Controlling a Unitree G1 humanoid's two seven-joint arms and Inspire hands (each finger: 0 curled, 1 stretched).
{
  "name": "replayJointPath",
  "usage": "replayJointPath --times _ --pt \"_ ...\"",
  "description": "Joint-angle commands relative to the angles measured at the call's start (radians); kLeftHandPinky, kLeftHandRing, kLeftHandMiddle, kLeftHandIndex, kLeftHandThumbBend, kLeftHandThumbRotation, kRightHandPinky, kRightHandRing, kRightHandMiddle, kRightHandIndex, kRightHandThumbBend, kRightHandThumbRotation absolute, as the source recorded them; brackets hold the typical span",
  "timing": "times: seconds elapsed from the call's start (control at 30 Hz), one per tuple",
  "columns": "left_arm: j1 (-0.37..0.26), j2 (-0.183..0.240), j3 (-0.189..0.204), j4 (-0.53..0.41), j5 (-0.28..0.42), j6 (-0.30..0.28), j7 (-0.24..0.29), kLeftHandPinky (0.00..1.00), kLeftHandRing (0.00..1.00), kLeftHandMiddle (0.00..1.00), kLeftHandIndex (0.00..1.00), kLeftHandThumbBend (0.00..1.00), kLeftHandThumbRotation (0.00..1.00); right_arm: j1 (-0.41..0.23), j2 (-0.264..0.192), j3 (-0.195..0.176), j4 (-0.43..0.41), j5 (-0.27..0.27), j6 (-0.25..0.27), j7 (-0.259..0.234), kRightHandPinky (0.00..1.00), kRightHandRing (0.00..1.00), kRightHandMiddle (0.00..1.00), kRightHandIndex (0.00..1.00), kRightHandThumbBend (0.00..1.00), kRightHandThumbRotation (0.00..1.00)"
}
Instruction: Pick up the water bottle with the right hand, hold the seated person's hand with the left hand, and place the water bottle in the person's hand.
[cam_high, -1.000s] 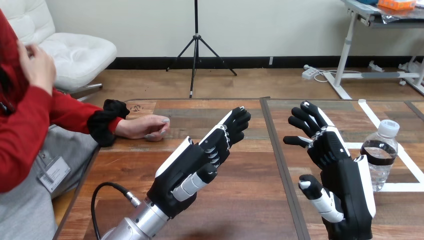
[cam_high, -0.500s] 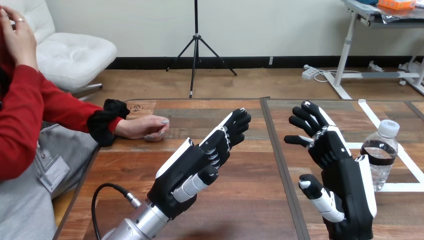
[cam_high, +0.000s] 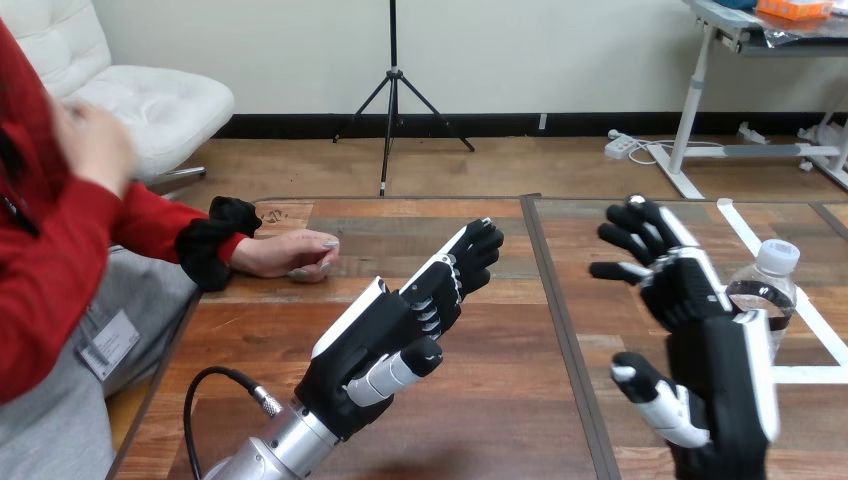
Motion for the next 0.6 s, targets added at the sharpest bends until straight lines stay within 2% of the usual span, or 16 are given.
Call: replayJointPath --times 0.0,0.23,0.57 --pt "-0.063 -0.003 0.017 -0.004 -0.010 -0.013 0.001 1.00 1.00 1.00 1.00 1.00 0.82 -0.012 -0.002 -0.025 -0.062 -0.001 -0.045 -0.022 0.66 0.80 0.83 0.86 1.00 0.71" --pt "-0.062 -0.005 0.016 -0.005 -0.010 -0.005 -0.001 1.00 1.00 1.00 1.00 1.00 0.80 0.017 0.008 -0.069 -0.105 -0.037 -0.069 -0.062 0.66 0.80 0.82 0.85 1.00 0.69" --pt "-0.062 -0.010 0.015 -0.004 -0.013 -0.002 -0.005 1.00 1.00 1.00 1.00 1.00 0.79 0.048 0.017 -0.109 -0.148 -0.044 -0.099 -0.106 0.67 0.80 0.81 0.84 1.00 0.67"
